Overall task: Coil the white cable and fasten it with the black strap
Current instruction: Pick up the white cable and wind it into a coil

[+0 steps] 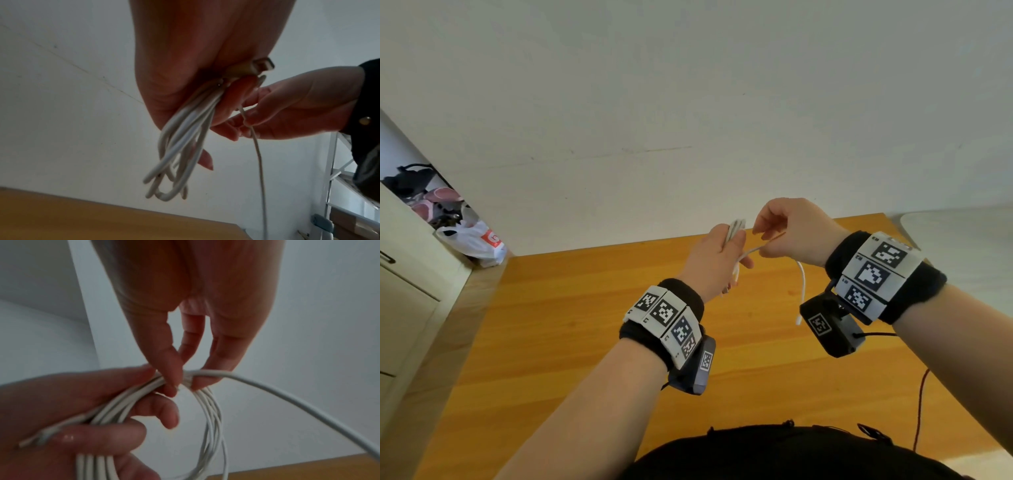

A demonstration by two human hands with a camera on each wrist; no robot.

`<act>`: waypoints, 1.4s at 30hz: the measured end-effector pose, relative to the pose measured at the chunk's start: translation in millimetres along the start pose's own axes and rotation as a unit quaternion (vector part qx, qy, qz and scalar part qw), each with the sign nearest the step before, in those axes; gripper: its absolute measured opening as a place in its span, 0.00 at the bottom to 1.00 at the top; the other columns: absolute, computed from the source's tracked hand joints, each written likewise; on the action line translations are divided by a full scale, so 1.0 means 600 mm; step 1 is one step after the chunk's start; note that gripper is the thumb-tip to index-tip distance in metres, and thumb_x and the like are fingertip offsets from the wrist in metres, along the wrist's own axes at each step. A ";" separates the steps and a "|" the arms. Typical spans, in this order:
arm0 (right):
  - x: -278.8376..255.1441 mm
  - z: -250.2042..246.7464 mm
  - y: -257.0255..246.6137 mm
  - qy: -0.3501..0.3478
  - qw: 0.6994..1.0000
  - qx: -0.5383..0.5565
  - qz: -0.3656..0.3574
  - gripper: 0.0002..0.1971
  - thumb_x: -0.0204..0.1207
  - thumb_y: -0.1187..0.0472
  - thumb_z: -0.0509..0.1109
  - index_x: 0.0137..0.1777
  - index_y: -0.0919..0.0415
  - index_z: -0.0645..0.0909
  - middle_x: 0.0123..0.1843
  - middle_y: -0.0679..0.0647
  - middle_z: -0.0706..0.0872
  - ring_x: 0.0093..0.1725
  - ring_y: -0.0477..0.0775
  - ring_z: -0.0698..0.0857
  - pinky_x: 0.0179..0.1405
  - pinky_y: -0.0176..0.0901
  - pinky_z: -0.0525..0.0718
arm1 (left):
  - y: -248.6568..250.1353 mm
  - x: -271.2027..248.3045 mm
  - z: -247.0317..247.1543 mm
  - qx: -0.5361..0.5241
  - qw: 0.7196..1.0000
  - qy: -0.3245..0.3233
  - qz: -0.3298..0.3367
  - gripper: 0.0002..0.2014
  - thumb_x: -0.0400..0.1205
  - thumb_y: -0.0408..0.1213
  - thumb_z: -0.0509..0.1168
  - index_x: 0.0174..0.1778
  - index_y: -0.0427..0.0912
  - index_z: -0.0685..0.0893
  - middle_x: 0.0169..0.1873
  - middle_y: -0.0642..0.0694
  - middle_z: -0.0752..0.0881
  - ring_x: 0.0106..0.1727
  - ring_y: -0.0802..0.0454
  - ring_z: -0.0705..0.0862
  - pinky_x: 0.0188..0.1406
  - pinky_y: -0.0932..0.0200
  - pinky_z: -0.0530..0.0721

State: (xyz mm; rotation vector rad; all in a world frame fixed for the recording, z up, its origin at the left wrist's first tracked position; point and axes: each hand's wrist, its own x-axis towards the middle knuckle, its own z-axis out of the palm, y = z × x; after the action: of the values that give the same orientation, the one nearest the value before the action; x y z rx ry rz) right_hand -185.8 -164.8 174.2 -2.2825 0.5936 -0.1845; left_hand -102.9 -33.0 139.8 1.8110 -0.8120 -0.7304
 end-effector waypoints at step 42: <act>0.010 0.013 0.051 0.021 0.898 0.430 0.093 0.15 0.79 0.56 0.66 0.54 0.70 0.82 0.43 0.60 0.86 0.40 0.54 0.85 0.55 0.48 0.86 | 0.003 0.010 -0.012 -0.224 0.969 0.102 -0.030 0.10 0.88 0.41 0.53 0.46 0.42 0.75 0.25 0.51 0.65 0.19 0.59 0.63 0.19 0.64 0.66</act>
State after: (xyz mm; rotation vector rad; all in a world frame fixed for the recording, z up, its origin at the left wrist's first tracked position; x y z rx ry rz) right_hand -188.9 -181.3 147.1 -1.3587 0.5917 -0.3270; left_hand -94.0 -34.7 143.3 1.4733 -0.4145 -0.6885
